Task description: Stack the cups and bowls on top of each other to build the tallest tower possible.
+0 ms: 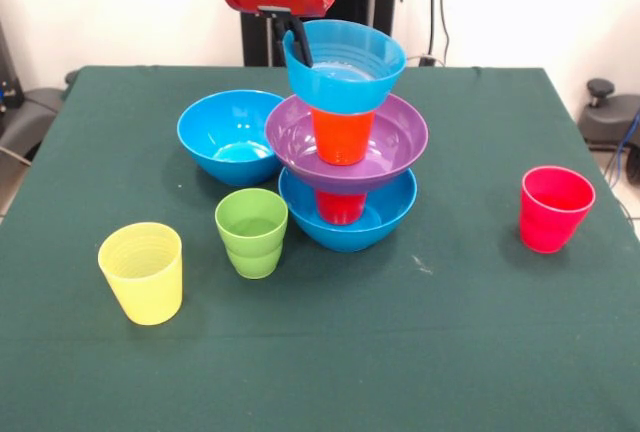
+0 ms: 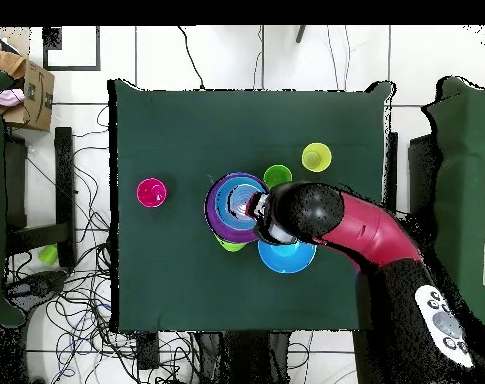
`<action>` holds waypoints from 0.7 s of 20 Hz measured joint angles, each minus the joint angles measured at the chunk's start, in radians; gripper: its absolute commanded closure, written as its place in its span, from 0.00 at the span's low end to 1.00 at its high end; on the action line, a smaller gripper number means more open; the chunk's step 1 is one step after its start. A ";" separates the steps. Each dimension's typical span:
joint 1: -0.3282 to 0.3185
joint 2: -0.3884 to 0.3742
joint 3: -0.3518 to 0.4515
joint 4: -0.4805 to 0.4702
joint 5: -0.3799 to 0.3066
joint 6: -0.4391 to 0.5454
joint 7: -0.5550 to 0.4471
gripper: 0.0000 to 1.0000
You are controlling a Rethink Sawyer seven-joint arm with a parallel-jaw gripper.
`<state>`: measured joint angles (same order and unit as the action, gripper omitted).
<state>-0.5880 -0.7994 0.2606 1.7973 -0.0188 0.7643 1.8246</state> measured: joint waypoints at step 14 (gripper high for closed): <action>0.002 0.000 0.001 0.013 0.000 0.000 0.000 1.00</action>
<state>-0.5860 -0.7997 0.2611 1.8103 -0.0188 0.7642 1.8246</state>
